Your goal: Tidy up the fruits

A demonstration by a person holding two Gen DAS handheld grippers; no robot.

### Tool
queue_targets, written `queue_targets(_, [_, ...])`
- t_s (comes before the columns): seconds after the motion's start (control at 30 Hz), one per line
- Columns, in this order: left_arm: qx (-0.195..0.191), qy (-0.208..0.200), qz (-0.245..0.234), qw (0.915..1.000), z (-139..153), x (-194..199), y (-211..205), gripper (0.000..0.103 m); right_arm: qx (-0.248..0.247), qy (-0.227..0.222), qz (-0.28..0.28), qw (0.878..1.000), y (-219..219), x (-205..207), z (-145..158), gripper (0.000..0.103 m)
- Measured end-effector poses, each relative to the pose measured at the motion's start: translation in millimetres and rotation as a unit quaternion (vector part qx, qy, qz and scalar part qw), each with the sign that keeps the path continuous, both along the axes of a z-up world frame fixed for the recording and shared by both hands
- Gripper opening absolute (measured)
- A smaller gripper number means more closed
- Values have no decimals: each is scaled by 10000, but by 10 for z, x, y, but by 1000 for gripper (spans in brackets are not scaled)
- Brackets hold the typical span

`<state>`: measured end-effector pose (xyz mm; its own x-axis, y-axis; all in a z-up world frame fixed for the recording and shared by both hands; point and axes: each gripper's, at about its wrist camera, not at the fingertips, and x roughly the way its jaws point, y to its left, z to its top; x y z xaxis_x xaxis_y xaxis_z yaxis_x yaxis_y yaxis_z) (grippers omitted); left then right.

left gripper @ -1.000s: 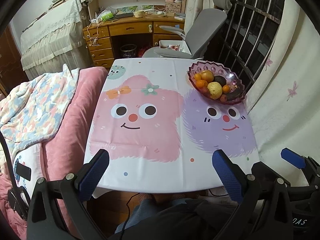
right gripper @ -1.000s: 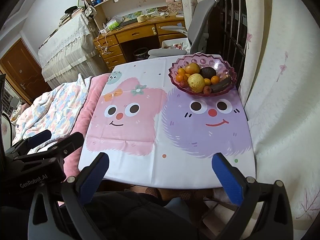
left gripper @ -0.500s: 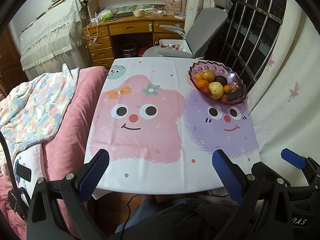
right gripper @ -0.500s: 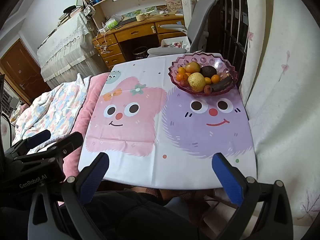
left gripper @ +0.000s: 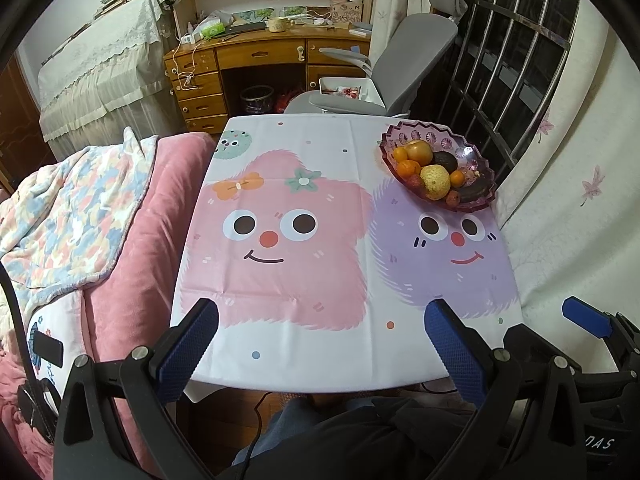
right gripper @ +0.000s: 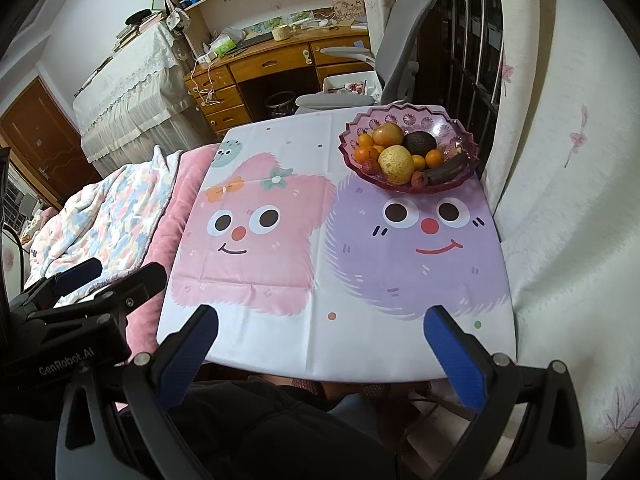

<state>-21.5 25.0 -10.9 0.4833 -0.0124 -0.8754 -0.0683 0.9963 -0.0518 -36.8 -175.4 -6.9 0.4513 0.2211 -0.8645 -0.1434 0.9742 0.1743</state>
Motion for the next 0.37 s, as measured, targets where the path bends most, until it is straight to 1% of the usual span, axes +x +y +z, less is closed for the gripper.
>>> queue_targets(0.37, [1, -5, -14, 10000, 1, 23, 33, 102, -7, 9, 3, 10000, -3, 14, 17, 103])
